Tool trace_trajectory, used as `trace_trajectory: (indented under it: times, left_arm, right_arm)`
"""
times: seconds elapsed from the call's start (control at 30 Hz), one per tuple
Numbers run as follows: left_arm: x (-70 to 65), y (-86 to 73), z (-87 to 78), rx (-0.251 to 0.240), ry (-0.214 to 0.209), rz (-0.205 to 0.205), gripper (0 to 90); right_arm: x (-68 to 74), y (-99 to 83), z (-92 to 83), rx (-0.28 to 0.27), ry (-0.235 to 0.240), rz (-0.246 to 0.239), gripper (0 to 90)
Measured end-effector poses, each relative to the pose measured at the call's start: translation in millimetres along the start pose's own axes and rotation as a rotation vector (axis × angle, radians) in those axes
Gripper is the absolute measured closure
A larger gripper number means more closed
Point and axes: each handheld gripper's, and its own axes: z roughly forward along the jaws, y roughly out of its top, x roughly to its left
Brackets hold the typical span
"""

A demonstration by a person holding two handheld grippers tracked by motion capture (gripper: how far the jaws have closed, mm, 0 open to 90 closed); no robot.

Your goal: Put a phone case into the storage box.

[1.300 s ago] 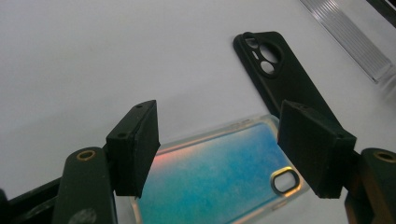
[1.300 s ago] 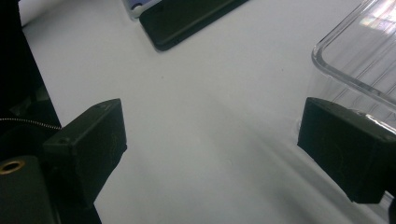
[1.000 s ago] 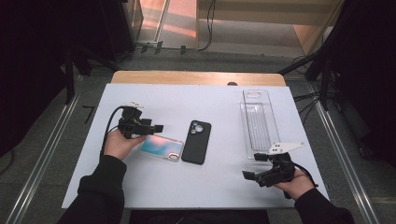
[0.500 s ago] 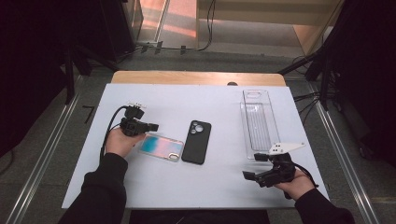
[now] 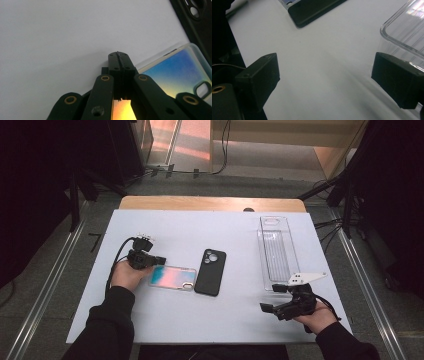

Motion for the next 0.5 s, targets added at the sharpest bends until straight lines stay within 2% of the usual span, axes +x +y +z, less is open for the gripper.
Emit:
trace_trajectory:
  times: [0.23,0.33,0.37,0.5]
  left_arm:
    - [1.4,-9.5,-7.8,0.011,-0.001,-0.007,89.9]
    - [1.0,-14.3,-11.7,0.024,-0.001,0.001,89.9]
    - [0.5,-15.8,-12.3,0.019,-0.005,-0.011,89.9]
    - [0.5,-21.3,-16.6,0.032,-0.007,-0.011,89.8]
  right_arm:
    - [-0.2,-0.2,-0.7,0.0,-0.004,0.0,6.1]
    - [-0.1,-0.2,-0.9,-0.002,-0.004,-0.002,6.0]
    - [-0.1,-0.1,-0.9,-0.002,-0.004,-0.003,6.1]
    - [0.3,0.1,-0.9,-0.002,-0.002,-0.003,6.1]
